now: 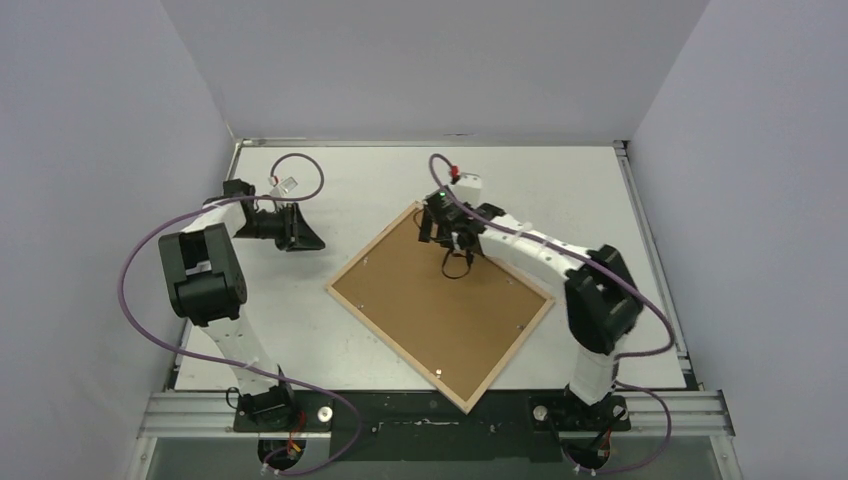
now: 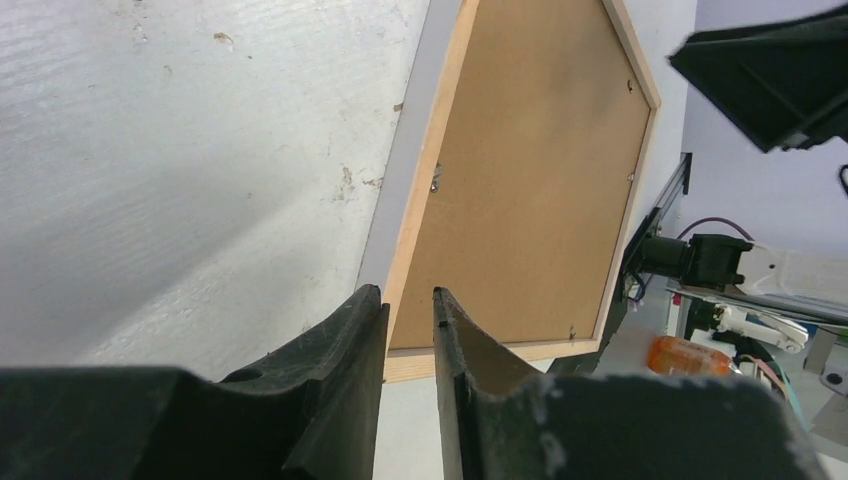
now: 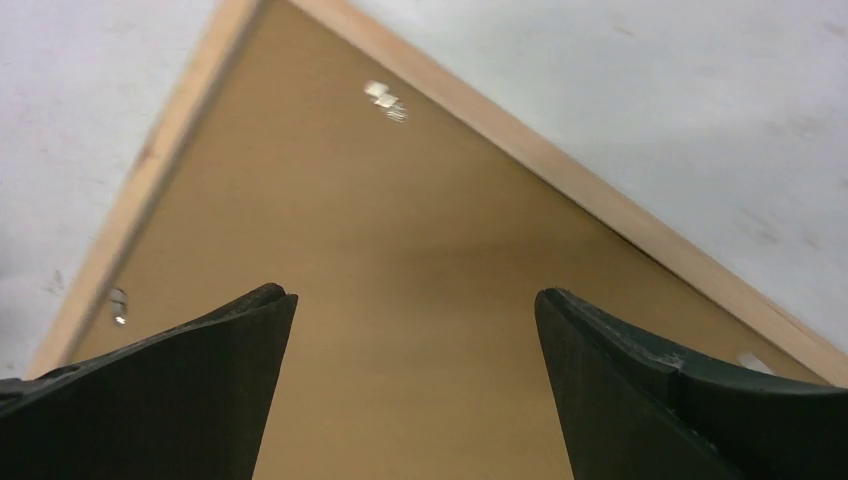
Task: Put the photo into the frame
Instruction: Adjust the photo frame at the center of the board.
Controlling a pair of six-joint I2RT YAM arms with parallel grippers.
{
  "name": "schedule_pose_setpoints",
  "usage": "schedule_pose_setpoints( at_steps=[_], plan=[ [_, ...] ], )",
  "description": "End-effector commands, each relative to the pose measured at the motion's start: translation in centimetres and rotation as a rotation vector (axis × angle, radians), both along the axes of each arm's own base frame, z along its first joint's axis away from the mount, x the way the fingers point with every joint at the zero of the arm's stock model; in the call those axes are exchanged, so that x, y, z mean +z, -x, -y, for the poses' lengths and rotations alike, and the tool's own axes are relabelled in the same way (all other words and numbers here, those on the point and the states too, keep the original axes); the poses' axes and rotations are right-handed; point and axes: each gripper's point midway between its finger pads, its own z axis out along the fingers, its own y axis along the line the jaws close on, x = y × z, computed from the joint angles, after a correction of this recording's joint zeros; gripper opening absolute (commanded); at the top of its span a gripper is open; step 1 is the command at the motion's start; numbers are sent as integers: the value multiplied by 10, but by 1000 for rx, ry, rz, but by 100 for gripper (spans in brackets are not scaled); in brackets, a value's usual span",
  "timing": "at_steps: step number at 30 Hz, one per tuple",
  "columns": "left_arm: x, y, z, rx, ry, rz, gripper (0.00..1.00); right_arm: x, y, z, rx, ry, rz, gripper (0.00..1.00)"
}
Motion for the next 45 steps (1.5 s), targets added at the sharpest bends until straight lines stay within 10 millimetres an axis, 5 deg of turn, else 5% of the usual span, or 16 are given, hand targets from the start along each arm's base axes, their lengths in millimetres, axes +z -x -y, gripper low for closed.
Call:
schedule_pose_setpoints(
  at_steps=[1,9,19,32,39,45],
  plan=[
    [-1,-12,7,-24,-16,46,23,50,34,88,-219,-64,59,96],
    [-3,-15,25,-62,-38,65,24,11,112,188,-442,-77,-91,97],
    [-8,-18,28,-68,-55,64,24,-61,140,219,-555,-97,-221,81],
    [-40,-10,27,-90,-111,30,24,-57,80,198,-500,-209,-143,76],
    [-52,1,19,-122,-172,28,21,-38,19,189,-462,-222,-61,75],
    [-55,17,20,-168,-171,28,18,-31,-43,158,-405,-324,-42,74]
  ],
)
